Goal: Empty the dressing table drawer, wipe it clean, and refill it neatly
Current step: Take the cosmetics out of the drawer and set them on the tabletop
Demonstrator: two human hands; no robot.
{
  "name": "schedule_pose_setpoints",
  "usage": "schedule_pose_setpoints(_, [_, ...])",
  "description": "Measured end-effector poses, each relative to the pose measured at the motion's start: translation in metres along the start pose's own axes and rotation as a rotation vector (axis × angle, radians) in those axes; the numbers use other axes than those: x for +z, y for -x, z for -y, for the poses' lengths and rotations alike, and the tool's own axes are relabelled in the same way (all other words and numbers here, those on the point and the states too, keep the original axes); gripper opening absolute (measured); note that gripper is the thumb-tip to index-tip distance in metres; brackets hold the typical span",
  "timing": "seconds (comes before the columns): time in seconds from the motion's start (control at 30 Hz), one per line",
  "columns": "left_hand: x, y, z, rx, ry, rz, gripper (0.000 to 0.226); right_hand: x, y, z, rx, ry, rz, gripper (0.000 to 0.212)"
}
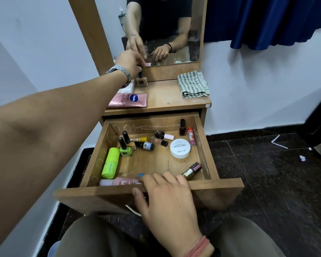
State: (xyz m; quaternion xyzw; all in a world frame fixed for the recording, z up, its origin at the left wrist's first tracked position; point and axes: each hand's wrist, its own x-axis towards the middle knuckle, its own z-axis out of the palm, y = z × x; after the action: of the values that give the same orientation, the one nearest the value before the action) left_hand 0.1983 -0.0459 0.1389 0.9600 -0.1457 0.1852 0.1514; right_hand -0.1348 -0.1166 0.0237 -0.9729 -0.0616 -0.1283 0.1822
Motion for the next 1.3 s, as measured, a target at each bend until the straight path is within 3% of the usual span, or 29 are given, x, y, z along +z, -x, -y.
schedule_pose_setpoints(0.27, [-0.038, 0.11, -0.018, 0.176, 0.184, -0.115, 0.016, 0.001, 0.002, -0.002, -0.014, -0.01, 0.071, 0.046])
schedule_pose_setpoints(0.47, [-0.024, 0.225, -0.018, -0.032, 0.371, 0.111, 0.012, 0.001, 0.005, -0.008, -0.029, -0.036, 0.042, 0.032])
schedule_pose_setpoints(0.53, [-0.012, 0.255, -0.023, -0.117, 0.414, 0.134, 0.012, -0.002, 0.004, -0.009, -0.008, -0.141, -0.031, 0.02])
schedule_pose_setpoints(0.6, [0.0, 0.273, -0.027, -0.149, 0.414, 0.168, 0.014, -0.006, 0.002, -0.01, 0.098, -0.402, -0.146, 0.013])
schedule_pose_setpoints(0.67, [0.006, 0.279, -0.032, -0.15, 0.322, 0.211, 0.015, -0.017, 0.0, -0.012, 0.195, -0.643, -0.298, 0.021])
schedule_pose_setpoints(0.73, [0.009, 0.278, -0.036, -0.126, 0.294, 0.261, 0.013, -0.029, -0.005, -0.015, 0.183, -0.666, -0.372, 0.025])
schedule_pose_setpoints(0.87, [0.015, 0.282, -0.043, -0.066, 0.17, 0.31, 0.022, -0.04, -0.046, -0.01, 0.077, -0.614, -0.149, 0.026])
schedule_pose_setpoints(1.07, [0.025, 0.278, -0.037, 0.021, 0.173, 0.296, 0.033, -0.012, -0.128, 0.003, -0.116, -0.289, 0.171, 0.042])
schedule_pose_setpoints(1.3, [0.023, 0.279, -0.037, -0.013, 0.232, 0.383, 0.029, 0.026, -0.163, 0.0, -0.176, -0.048, 0.296, 0.059])
